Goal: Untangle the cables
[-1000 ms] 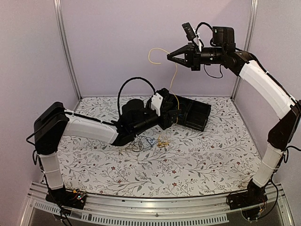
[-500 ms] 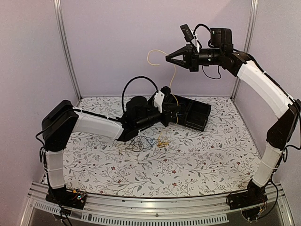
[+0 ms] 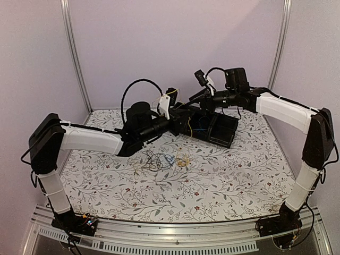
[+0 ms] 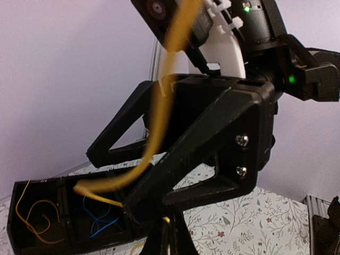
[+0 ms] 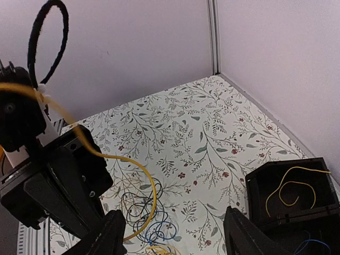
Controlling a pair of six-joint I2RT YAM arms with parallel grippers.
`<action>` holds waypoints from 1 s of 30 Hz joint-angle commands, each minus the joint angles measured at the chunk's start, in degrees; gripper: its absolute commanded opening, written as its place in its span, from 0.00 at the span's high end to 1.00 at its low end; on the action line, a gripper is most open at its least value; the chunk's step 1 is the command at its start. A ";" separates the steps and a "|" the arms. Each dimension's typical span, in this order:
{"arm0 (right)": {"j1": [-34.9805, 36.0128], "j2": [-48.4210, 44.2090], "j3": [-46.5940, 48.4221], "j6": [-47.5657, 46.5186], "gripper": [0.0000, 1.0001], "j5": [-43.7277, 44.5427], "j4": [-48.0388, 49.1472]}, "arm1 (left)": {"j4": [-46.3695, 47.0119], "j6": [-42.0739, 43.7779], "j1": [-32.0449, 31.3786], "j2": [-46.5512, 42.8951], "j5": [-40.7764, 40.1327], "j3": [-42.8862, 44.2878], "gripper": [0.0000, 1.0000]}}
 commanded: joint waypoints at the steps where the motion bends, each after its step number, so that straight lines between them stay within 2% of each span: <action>1: -0.06 1.93 -9.97 1.69 0.32 4.96 9.00 | -3.13 -2.12 0.87 -5.03 -4.50 -0.98 1.00; 6: 1.99 4.22 -16.05 2.07 0.30 2.14 13.80 | -5.76 -3.53 0.82 -8.24 -7.50 -2.04 1.00; 15: 4.18 7.77 -21.42 3.34 0.27 -1.16 17.86 | -9.84 -4.06 0.88 -12.27 -12.06 -3.49 1.00; 21: 8.46 13.74 -15.59 1.27 0.25 -0.34 16.00 | -10.45 -4.39 0.87 -13.21 -11.45 -3.64 1.00; 26: 10.32 21.22 -10.06 5.22 0.24 -2.12 16.91 | -11.22 -4.34 0.87 -14.63 -11.73 -3.62 1.00; 28: 10.85 23.81 -8.51 7.87 0.29 -2.65 17.27 | -12.51 -4.30 0.84 -15.56 -11.55 -2.59 1.00; 30: 11.23 26.61 -7.15 9.73 0.41 -4.26 17.51 | -14.04 -4.10 0.66 -16.56 -11.13 -0.90 1.00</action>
